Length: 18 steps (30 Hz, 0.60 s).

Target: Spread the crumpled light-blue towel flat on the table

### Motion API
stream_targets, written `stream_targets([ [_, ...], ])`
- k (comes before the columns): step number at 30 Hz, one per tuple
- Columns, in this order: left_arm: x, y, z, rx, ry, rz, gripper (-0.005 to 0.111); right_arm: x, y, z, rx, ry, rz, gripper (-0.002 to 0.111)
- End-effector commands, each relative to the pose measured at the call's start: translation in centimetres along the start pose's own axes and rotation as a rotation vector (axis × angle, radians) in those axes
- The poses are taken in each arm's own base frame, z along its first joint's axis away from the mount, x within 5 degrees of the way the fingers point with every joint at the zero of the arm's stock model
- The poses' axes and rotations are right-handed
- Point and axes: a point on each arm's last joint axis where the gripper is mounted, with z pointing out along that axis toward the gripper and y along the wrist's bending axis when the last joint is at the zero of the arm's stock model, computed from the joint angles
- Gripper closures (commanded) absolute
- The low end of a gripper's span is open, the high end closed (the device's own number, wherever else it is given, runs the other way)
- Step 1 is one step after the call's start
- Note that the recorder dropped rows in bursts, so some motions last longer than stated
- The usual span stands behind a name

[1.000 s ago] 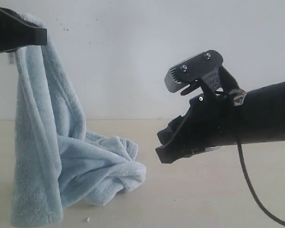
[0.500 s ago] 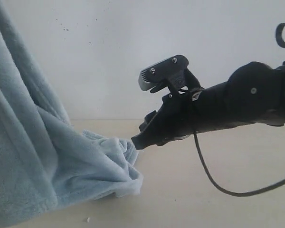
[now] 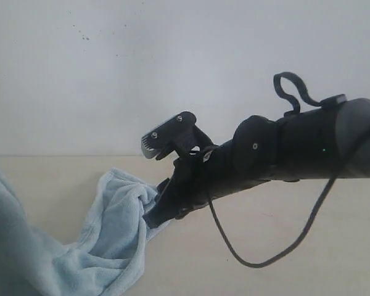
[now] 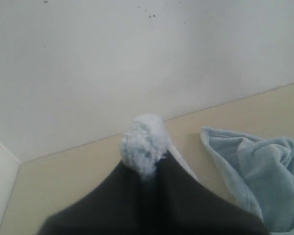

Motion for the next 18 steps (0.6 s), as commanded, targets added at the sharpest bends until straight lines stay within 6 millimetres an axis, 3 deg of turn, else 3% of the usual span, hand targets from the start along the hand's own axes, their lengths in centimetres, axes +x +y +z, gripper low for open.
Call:
stream_targets([
  [1,1.1,0.6,-0.3,-0.069,0.042,0.007,0.103,-2.0,-0.2,2.2,-0.034,0.004,-0.028,0.065],
  [3,1.8,0.7,-0.6,-0.083,0.061,0.006,0.103,-3.3,-0.2,4.3,-0.106,0.061,-0.065,0.065],
  [6,2.3,1.2,-0.5,-0.152,0.079,0.01,0.103,-3.8,-0.9,5.2,-0.113,0.07,-0.049,0.065],
  [12,3.2,1.0,0.2,-0.174,0.09,0.029,0.103,-0.8,-5.8,4.1,-0.119,0.183,0.052,0.065],
  [18,4.1,-0.1,1.7,-0.125,0.099,0.029,0.103,0.1,-12.0,2.2,-0.095,0.037,0.319,0.065],
])
